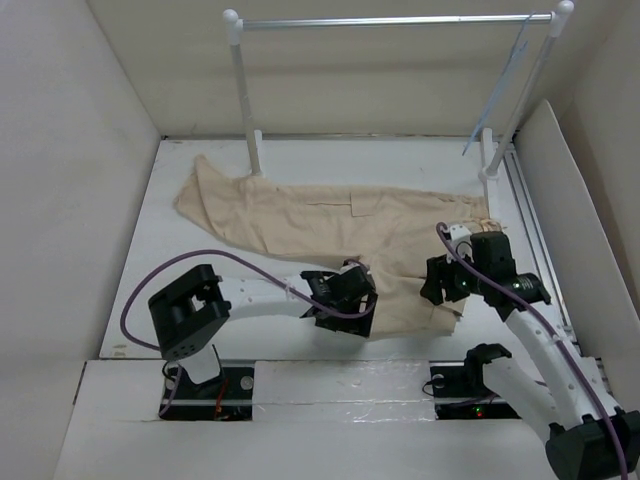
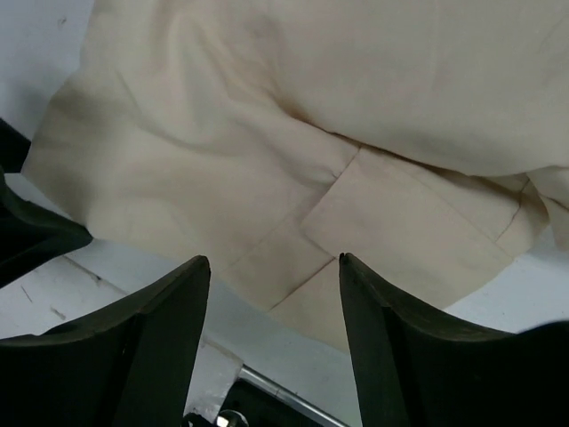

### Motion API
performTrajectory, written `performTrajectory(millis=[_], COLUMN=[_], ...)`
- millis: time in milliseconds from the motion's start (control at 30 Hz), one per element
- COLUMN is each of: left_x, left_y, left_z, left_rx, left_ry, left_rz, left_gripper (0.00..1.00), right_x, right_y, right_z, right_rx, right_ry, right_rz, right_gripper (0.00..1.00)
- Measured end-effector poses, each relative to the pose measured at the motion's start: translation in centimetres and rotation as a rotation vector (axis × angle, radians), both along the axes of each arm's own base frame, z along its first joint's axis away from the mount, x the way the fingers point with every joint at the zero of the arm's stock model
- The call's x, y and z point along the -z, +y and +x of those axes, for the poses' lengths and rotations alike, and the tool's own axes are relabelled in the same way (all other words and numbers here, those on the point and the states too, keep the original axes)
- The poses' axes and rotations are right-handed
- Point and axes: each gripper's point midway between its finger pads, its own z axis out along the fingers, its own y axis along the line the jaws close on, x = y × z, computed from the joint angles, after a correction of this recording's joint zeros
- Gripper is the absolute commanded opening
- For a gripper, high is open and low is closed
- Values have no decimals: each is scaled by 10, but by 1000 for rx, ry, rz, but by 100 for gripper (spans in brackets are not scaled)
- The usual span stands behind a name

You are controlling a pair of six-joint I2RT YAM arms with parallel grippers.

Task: Place the trousers on the hanger
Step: Flatten out the trousers at the center of the board.

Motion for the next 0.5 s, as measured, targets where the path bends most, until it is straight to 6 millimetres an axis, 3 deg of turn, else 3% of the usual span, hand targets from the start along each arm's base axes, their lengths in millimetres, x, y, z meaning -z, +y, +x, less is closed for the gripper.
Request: performTrajectory(millis=[67,133,167,200,300,367,500], left_x=[-2,-4,-6,-10,-31,-54,-130], left_y=[-16,-27,-31,-34,-46,-53,-64], left_z=[10,20,25,30,53,80,158], left_rx=[7,3,3,0,-27,-73,-195], left_ry=[-28,-59,-79,-99,-158,-202,-313], left_rz=[-17,-26,-28,-31,-70,-118,-270], left_gripper=[69,34,23,1,0,0,0], right_x=[0,-1,-2,-1,0,4,8], right_y=[-3,-7,-8,-10,-12,-12,-13], right_z=[-5,-9,-11,-13,-15,-16,-15], right_rx=[12,31,38,45,53,54,57], right_ry=[1,-16,-24,-22,-15,10,54], right_rz=[-10,-13,-15,-17,-25,-32,-48], right_gripper=[73,77,78,78,78,78,80])
